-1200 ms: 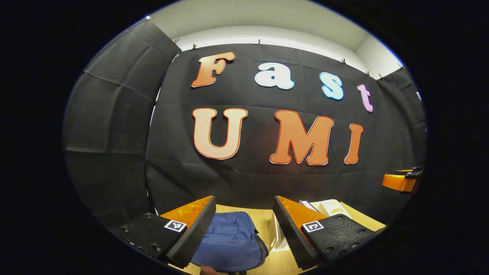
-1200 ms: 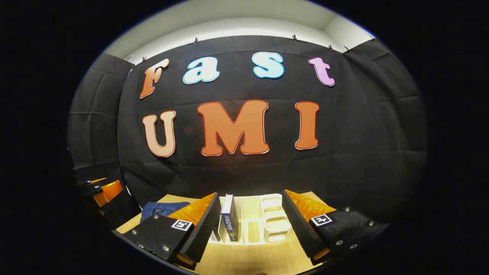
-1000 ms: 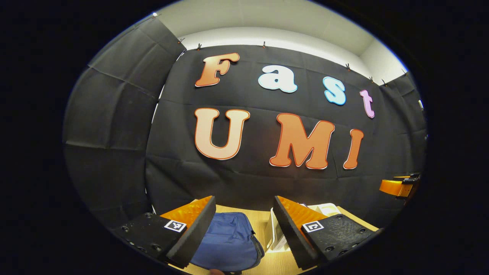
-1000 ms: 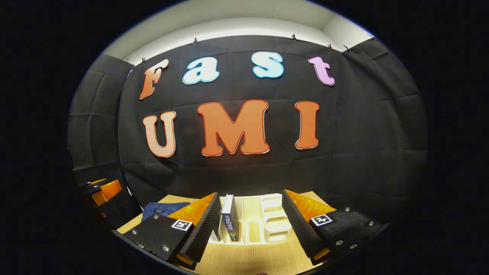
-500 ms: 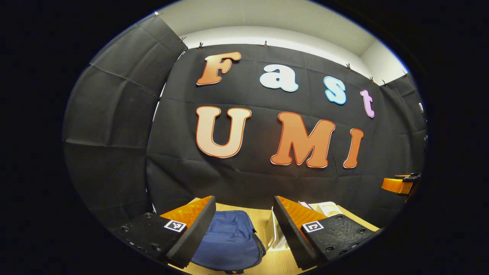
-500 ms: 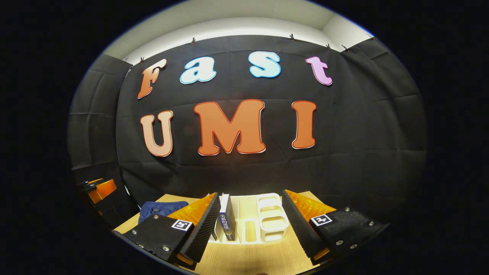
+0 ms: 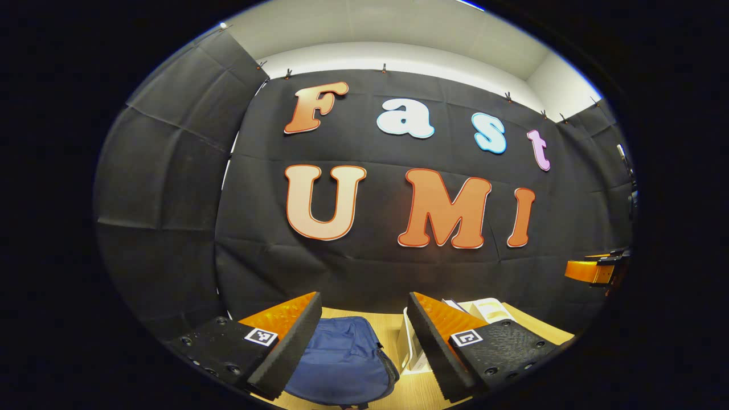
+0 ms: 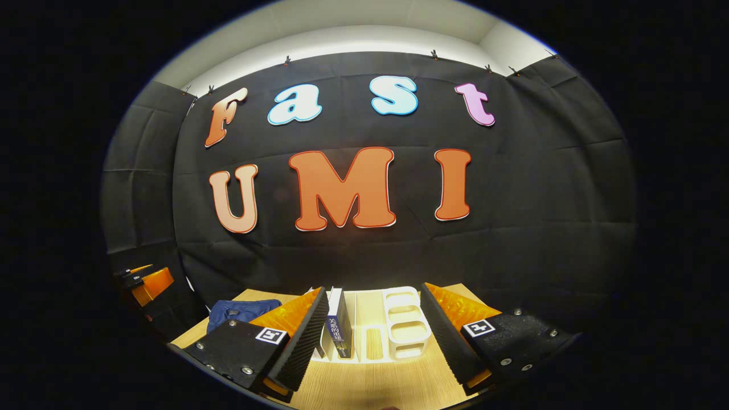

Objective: Open the schoolbag, grab two books from the bookshelf and put them into the schoolbag.

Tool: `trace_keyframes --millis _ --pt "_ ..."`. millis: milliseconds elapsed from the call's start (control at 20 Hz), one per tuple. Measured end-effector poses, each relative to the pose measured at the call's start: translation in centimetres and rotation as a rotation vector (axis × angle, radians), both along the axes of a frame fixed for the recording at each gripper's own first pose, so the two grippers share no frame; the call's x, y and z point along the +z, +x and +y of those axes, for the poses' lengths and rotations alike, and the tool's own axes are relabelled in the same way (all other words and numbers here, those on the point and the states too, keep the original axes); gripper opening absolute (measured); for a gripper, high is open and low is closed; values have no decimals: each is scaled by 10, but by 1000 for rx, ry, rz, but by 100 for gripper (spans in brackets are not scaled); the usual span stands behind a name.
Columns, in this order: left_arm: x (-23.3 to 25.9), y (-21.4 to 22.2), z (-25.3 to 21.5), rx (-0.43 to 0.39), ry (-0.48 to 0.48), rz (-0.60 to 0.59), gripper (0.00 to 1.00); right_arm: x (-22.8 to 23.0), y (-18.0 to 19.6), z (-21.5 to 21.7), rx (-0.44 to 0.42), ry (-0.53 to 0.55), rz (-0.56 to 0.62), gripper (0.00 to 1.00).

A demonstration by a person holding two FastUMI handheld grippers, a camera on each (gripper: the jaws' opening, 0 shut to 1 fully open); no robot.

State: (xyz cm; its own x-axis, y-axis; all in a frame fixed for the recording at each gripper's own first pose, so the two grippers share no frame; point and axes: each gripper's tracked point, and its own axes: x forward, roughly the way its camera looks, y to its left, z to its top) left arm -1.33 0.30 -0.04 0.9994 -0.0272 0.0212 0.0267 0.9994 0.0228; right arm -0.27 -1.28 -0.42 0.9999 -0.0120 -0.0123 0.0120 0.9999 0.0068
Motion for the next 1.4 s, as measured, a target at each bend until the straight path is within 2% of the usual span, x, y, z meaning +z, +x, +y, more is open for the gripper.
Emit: trace_keyframes --millis 850,1200,1350,1400 --pt "-17 3 8 1 63 40 94 -2 4 -1 -6 0 10 96" --pt "-40 4 2 -37 160 77 94 -12 5 -6 -24 7 40 96" --pt "-60 3 0 -66 284 115 93 -11 4 -6 -26 15 38 96" --pt "-68 2 -2 -78 339 132 96 -12 4 -8 -31 17 37 97"
